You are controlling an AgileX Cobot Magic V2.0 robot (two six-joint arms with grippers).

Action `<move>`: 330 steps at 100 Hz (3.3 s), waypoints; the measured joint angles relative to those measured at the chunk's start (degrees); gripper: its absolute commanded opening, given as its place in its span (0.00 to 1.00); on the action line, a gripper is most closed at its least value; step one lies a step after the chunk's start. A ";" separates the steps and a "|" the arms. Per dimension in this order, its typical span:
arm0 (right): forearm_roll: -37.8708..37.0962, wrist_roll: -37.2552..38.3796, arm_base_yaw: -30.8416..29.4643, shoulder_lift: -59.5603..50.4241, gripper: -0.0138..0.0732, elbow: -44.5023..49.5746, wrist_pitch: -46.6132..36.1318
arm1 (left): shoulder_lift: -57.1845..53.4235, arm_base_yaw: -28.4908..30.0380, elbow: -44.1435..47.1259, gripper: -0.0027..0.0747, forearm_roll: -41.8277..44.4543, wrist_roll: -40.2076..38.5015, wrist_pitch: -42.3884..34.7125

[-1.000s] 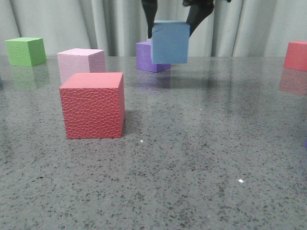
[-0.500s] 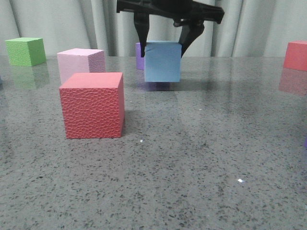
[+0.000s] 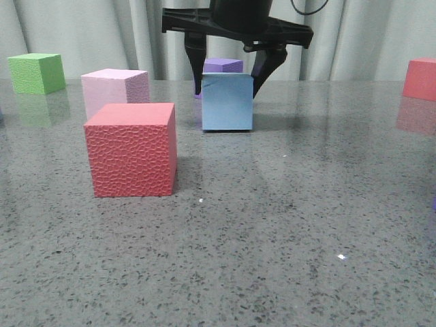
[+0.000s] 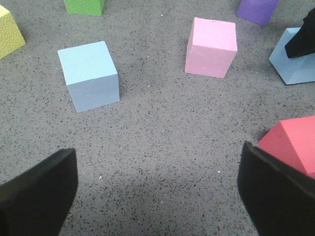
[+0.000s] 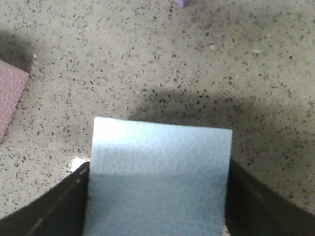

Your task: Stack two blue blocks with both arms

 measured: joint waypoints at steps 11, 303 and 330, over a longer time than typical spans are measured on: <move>0.33 -0.13 0.00 0.00 0.89 0.00 0.00 | 0.00 0.00 0.00 0.83 0.00 0.00 0.00; -9.48 -10.94 -20.92 -65.03 0.90 53.14 -4.11 | 0.00 0.00 0.00 0.83 0.00 0.00 0.00; -9.48 -11.06 -20.92 -65.03 0.90 53.14 -4.14 | 0.00 0.00 -0.38 0.83 0.00 0.00 0.00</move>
